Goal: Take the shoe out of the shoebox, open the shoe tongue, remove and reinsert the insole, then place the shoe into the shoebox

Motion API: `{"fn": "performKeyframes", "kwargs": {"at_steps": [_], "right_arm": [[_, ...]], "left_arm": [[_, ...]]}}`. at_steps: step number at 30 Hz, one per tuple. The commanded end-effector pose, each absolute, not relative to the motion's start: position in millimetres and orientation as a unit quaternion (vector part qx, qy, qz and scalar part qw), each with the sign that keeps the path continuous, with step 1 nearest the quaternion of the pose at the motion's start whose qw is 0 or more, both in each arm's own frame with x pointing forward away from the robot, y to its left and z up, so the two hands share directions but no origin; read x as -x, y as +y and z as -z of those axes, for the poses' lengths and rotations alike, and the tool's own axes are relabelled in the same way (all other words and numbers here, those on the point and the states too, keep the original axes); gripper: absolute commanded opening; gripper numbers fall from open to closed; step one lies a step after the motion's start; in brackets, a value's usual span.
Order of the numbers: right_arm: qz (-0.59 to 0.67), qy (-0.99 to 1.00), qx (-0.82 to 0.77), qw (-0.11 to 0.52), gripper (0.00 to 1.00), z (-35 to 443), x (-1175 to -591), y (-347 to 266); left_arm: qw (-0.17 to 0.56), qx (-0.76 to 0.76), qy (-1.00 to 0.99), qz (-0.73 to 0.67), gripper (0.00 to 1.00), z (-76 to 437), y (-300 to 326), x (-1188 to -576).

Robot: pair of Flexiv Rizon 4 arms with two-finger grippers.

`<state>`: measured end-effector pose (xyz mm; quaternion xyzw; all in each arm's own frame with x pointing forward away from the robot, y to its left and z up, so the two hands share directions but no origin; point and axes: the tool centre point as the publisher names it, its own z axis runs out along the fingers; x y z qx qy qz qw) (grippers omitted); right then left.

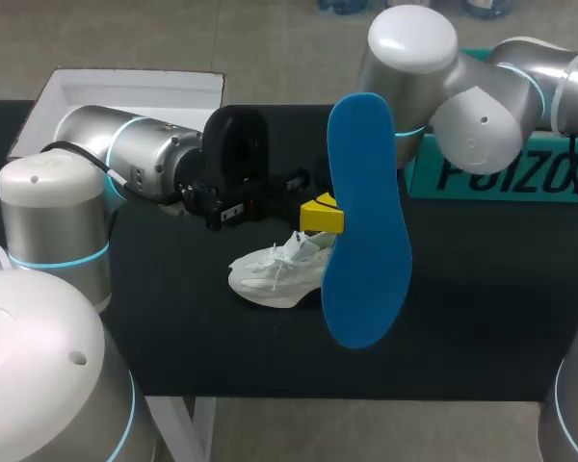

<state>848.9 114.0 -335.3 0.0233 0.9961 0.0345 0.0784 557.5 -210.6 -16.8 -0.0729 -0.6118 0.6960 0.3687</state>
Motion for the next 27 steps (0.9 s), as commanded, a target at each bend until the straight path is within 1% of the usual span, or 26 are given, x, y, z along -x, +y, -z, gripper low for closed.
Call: {"fn": "performKeyframes", "kwargs": {"at_steps": [1, 6, 11, 13, 14, 16, 18, 19, 20, 21, 23, 27], "right_arm": [[-0.026, 0.997, -0.023, 0.063, 1.0, 359, -864, 126], [-0.017, 0.998, -0.011, 0.057, 1.0, 373, -864, 135], [-0.016, 0.999, -0.006, 0.039, 1.0, 382, -864, 141], [-0.015, 0.999, -0.005, 0.037, 0.73, 384, -863, 142], [-0.015, 0.999, -0.004, 0.035, 0.5, 384, -862, 142], [-0.015, 0.999, -0.006, 0.031, 0.45, 387, -860, 140], [-0.023, 0.999, -0.013, 0.021, 0.44, 390, -860, 136], [-0.026, 0.999, -0.015, 0.018, 0.4, 391, -859, 134], [-0.028, 0.999, -0.017, 0.016, 0.16, 390, -858, 133], [-0.029, 0.999, -0.017, 0.015, 0.0, 389, -857, 131], [-0.032, 0.999, -0.007, 0.003, 0.0, 385, -850, 127], [-0.032, 0.999, -0.007, 0.003, 0.0, 385, -850, 127]], "left_arm": [[0.369, 0.073, -0.611, -0.697, 0.0, 17, -211, -558], [0.369, 0.073, -0.611, -0.697, 0.0, 17, -211, -558], [0.369, 0.073, -0.611, -0.697, 0.0, 17, -211, -558], [0.369, 0.073, -0.611, -0.697, 0.0, 17, -211, -558], [0.369, 0.073, -0.611, -0.697, 0.0, 17, -211, -558], [0.369, 0.073, -0.611, -0.697, 0.0, 17, -211, -558], [0.369, 0.073, -0.611, -0.697, 0.0, 17, -211, -558], [0.369, 0.073, -0.611, -0.697, 0.0, 17, -211, -558], [0.369, 0.073, -0.611, -0.697, 0.0, 17, -211, -558], [0.369, 0.073, -0.611, -0.697, 0.0, 17, -211, -558], [0.369, 0.073, -0.611, -0.697, 0.0, 17, -211, -558], [0.369, 0.073, -0.611, -0.697, 0.0, 17, -211, -558]]}}
